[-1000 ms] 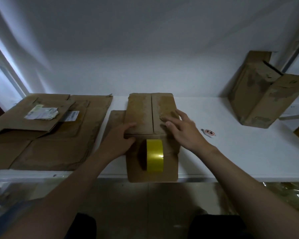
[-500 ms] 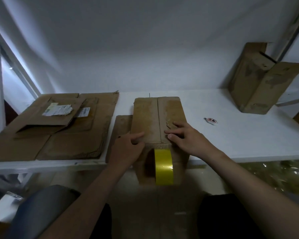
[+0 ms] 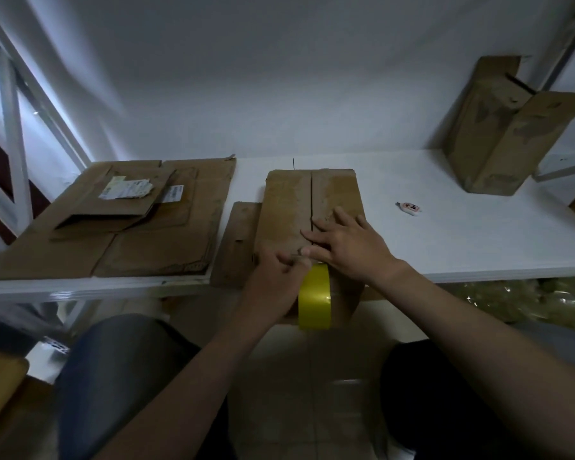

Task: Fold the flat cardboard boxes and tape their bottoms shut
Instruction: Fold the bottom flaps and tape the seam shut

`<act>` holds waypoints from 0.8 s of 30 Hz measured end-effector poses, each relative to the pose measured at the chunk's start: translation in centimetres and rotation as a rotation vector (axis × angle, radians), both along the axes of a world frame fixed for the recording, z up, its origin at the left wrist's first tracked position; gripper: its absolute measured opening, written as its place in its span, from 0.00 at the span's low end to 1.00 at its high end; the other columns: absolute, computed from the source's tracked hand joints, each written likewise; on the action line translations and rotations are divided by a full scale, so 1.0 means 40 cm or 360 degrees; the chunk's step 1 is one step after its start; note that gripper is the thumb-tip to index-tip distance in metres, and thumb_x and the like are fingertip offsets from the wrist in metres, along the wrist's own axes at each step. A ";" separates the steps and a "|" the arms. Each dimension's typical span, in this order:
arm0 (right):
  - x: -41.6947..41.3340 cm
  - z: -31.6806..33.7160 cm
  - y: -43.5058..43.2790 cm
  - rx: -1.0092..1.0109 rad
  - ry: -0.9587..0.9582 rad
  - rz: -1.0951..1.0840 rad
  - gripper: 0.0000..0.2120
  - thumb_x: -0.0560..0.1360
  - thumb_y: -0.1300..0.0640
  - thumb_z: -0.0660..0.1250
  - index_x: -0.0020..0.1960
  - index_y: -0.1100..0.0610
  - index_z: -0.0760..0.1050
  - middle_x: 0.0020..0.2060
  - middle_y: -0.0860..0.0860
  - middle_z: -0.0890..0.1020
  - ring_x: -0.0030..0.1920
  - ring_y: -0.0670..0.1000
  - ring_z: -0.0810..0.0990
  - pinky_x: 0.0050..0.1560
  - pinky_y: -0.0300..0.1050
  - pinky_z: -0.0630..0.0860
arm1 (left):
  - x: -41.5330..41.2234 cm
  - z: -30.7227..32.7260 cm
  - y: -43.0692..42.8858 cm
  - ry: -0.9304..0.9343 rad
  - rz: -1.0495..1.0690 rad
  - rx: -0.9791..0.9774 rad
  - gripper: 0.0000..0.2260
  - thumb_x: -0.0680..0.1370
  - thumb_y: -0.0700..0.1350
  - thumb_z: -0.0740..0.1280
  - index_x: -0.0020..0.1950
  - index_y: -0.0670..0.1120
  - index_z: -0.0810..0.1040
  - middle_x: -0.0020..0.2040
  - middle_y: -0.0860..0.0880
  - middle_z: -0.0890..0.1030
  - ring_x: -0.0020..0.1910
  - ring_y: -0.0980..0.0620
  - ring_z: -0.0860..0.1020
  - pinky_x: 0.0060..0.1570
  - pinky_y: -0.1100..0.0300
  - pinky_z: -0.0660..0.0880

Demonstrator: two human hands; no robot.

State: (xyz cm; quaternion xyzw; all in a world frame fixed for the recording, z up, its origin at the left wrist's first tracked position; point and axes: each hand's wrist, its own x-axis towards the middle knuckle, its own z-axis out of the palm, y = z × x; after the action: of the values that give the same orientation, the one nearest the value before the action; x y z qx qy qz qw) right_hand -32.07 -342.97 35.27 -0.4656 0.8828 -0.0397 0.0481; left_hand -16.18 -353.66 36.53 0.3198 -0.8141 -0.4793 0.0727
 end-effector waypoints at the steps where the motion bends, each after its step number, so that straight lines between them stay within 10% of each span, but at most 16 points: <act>1: -0.002 -0.001 -0.001 0.0027 0.0012 0.0012 0.37 0.73 0.26 0.40 0.78 0.37 0.61 0.80 0.43 0.59 0.81 0.57 0.47 0.76 0.65 0.52 | -0.003 -0.011 0.013 -0.0004 -0.0002 0.0237 0.16 0.79 0.55 0.67 0.61 0.48 0.67 0.53 0.51 0.76 0.50 0.54 0.76 0.47 0.55 0.73; 4: -0.005 0.007 -0.002 0.0061 0.0039 0.0047 0.41 0.69 0.24 0.40 0.78 0.37 0.59 0.80 0.44 0.58 0.81 0.57 0.47 0.76 0.65 0.51 | -0.014 -0.034 0.048 -0.0006 0.0046 0.0543 0.22 0.77 0.60 0.67 0.60 0.49 0.64 0.55 0.48 0.79 0.50 0.49 0.80 0.52 0.50 0.78; 8: -0.009 0.010 0.004 0.0128 0.0033 0.0113 0.46 0.66 0.21 0.36 0.80 0.38 0.56 0.81 0.45 0.56 0.81 0.56 0.46 0.77 0.66 0.50 | -0.029 -0.051 0.067 0.0196 0.0132 0.0896 0.12 0.81 0.50 0.66 0.53 0.51 0.62 0.48 0.42 0.86 0.39 0.43 0.85 0.33 0.51 0.82; 12: -0.021 -0.007 -0.003 0.0093 0.0191 0.0188 0.52 0.65 0.20 0.25 0.79 0.40 0.58 0.80 0.47 0.60 0.81 0.55 0.48 0.75 0.64 0.55 | -0.043 -0.064 0.051 0.0117 0.0111 0.0796 0.14 0.79 0.53 0.67 0.53 0.53 0.62 0.44 0.46 0.87 0.44 0.41 0.86 0.48 0.41 0.83; 19: -0.013 -0.029 -0.005 0.0041 0.0284 0.0244 0.47 0.72 0.26 0.28 0.79 0.48 0.61 0.79 0.54 0.62 0.81 0.55 0.54 0.77 0.62 0.56 | -0.023 -0.076 0.054 -0.0110 0.0062 0.1079 0.13 0.84 0.46 0.64 0.66 0.44 0.68 0.49 0.40 0.86 0.34 0.49 0.85 0.27 0.60 0.78; 24: 0.014 -0.059 -0.019 0.0020 0.0459 0.0224 0.37 0.80 0.40 0.32 0.80 0.57 0.58 0.79 0.58 0.61 0.80 0.58 0.58 0.77 0.61 0.56 | -0.037 -0.088 0.024 -0.0071 -0.0026 0.1002 0.09 0.83 0.45 0.66 0.61 0.44 0.75 0.48 0.41 0.87 0.41 0.44 0.85 0.42 0.55 0.81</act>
State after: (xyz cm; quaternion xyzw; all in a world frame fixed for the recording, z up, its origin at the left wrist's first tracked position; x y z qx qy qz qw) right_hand -31.51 -343.72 32.90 -0.5268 0.8460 0.0367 -0.0736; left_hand -17.66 -352.69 33.00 0.3304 -0.6297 -0.7012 -0.0514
